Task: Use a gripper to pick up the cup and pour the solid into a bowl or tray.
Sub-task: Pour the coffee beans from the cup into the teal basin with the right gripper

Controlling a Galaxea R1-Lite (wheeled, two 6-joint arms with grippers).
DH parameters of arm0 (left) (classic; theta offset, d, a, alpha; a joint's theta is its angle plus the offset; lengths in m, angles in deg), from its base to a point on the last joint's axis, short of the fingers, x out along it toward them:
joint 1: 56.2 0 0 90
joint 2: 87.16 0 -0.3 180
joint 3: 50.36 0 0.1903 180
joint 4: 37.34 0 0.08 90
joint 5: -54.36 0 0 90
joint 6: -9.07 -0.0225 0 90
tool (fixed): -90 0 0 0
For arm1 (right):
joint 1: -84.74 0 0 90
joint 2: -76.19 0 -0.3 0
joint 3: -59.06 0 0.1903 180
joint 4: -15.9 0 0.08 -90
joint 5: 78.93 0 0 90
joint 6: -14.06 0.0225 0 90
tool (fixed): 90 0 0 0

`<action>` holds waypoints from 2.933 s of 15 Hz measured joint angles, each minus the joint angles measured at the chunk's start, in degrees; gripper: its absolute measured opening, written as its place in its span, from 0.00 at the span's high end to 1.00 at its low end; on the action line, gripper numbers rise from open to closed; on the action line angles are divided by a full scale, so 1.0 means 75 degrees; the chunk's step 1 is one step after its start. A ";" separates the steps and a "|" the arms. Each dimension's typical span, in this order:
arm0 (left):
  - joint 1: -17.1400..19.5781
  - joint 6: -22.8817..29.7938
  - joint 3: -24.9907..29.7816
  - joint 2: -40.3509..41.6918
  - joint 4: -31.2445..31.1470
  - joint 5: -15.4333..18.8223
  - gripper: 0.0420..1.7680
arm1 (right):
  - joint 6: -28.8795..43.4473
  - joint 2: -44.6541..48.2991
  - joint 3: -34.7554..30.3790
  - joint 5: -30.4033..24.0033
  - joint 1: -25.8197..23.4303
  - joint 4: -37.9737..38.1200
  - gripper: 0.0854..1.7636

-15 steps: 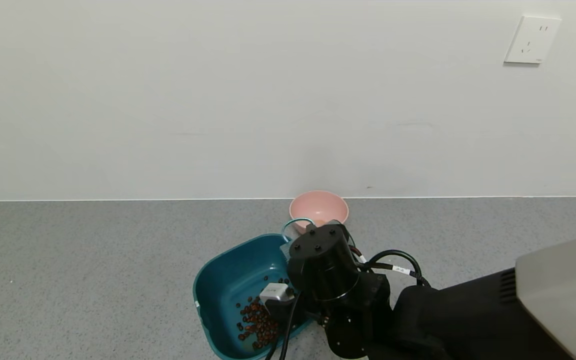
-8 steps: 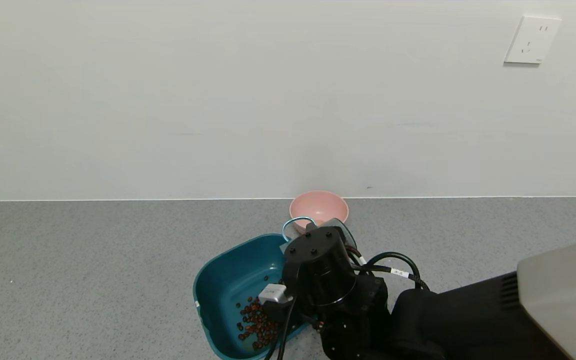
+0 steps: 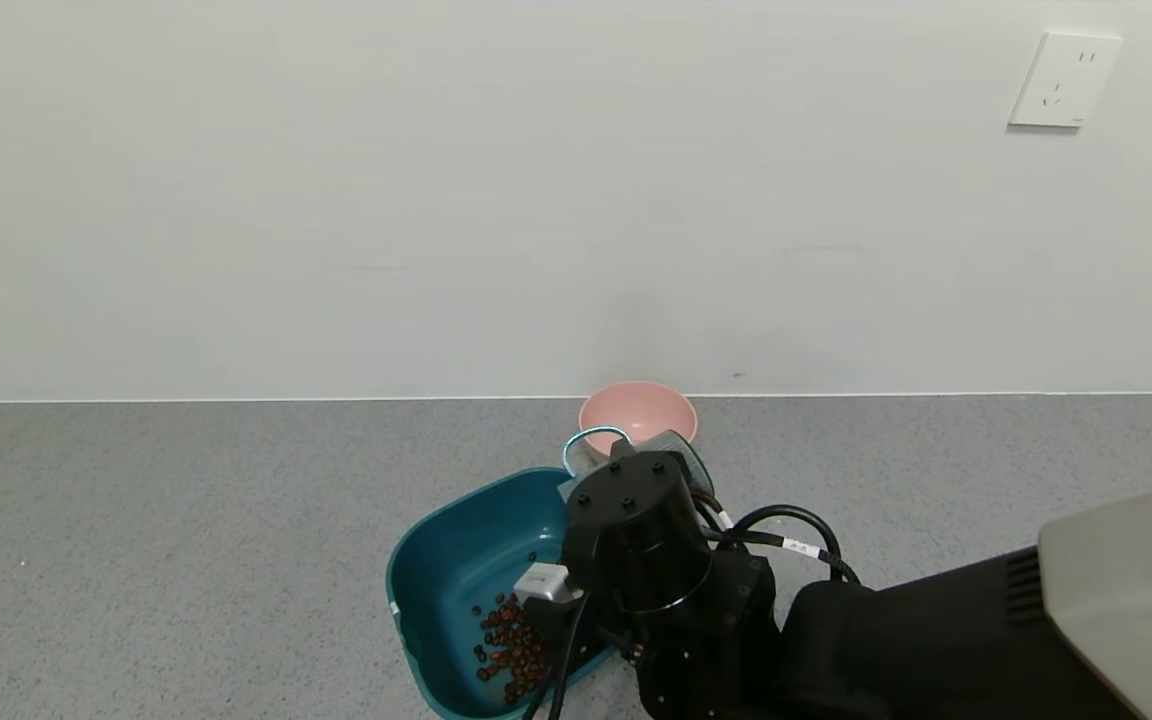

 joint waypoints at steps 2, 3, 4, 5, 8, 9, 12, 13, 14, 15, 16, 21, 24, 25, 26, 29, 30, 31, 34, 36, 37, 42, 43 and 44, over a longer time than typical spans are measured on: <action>0.0000 0.0000 0.0000 0.0000 0.0000 0.0000 0.01 | 0.0052 -0.0003 -0.0021 -0.0039 0.0000 -0.0016 0.25; 0.0000 0.0000 0.0000 0.0000 0.0000 0.0000 0.01 | 0.0111 -0.0003 -0.0044 -0.0076 -0.0010 -0.0016 0.25; 0.0000 0.0000 0.0000 0.0000 0.0000 0.0000 0.01 | 0.0221 -0.0003 -0.0062 -0.0096 -0.0024 -0.0015 0.25; 0.0000 0.0000 0.0000 0.0000 0.0000 0.0000 0.01 | 0.0327 -0.0003 -0.0076 -0.0109 -0.0044 -0.0011 0.25; 0.0000 0.0000 0.0000 0.0000 0.0000 0.0000 0.01 | 0.0889 0.0000 -0.0114 -0.0367 -0.0067 0.0039 0.25; 0.0000 0.0000 0.0000 0.0000 0.0000 0.0000 0.01 | 0.1118 0.0000 -0.0146 -0.0440 -0.0076 0.0054 0.25; 0.0000 0.0000 0.0000 0.0000 0.0000 0.0000 0.01 | 0.1806 0.0021 -0.0312 -0.0757 -0.0102 0.0026 0.25; 0.0000 0.0000 0.0000 0.0000 0.0000 0.0000 0.01 | 0.1999 0.0047 -0.0371 -0.0829 -0.0117 0.0036 0.25; 0.0000 0.0000 0.0000 0.0000 0.0000 0.0000 0.01 | 0.2133 0.0078 -0.0426 -0.0878 -0.0146 0.0015 0.25; 0.0000 0.0000 0.0000 0.0000 0.0000 0.0000 0.01 | 0.2256 0.0117 -0.0481 -0.0983 -0.0169 0.0010 0.25; 0.0000 0.0000 0.0000 0.0000 0.0000 0.0000 0.01 | 0.2378 0.0161 -0.0532 -0.1087 -0.0195 -0.0005 0.25; 0.0000 0.0000 0.0000 0.0000 0.0000 0.0000 0.01 | 0.2975 0.0393 -0.0694 -0.1391 -0.0319 -0.0515 0.25; 0.0000 0.0000 0.0000 0.0000 0.0000 0.0000 0.01 | 0.3441 0.0445 -0.0863 -0.1507 -0.0426 -0.1430 0.25; 0.0000 0.0000 0.0000 0.0000 0.0000 0.0000 0.01 | 0.3631 0.0445 -0.0889 -0.1525 -0.0460 -0.1731 0.25; 0.0000 0.0000 0.0000 0.0000 0.0003 0.0000 0.01 | 0.3833 0.0444 -0.0900 -0.1536 -0.0514 -0.1967 0.25; 0.0000 0.0000 0.0000 0.0000 0.0000 0.0000 0.01 | 0.4322 0.0455 -0.0928 -0.1539 -0.0723 -0.2506 0.25; 0.0000 0.0000 0.0000 0.0000 0.0000 0.0000 0.01 | 0.4476 0.0466 -0.0928 -0.1543 -0.0813 -0.2606 0.25; 0.0000 0.0000 0.0000 0.0000 0.0000 0.0000 0.01 | 0.4691 0.0478 -0.0928 -0.1546 -0.0925 -0.2622 0.25; 0.0000 0.0000 0.0000 0.0000 0.0000 0.0000 0.01 | 0.5318 0.0510 -0.0925 -0.1671 -0.1359 -0.2537 0.25; 0.0000 0.0000 0.0000 0.0000 0.0000 0.0000 0.01 | 0.5785 0.0525 -0.0925 -0.1772 -0.1643 -0.2523 0.25; 0.0000 0.0000 0.0000 0.0000 0.0003 0.0000 0.01 | 0.5985 0.0533 -0.0936 -0.1775 -0.1755 -0.2503 0.25; 0.0000 0.0000 0.0000 0.0000 0.0000 0.0000 0.01 | 0.6845 0.0738 -0.1377 -0.1799 -0.2098 -0.2349 0.25; 0.0000 0.0000 0.0000 0.0000 0.0000 0.0000 0.01 | 0.7049 0.0824 -0.1533 -0.1801 -0.2142 -0.2345 0.25; 0.0000 0.0000 0.0000 0.0000 0.0000 0.0000 0.01 | 0.7262 0.0909 -0.1682 -0.1801 -0.2176 -0.2342 0.25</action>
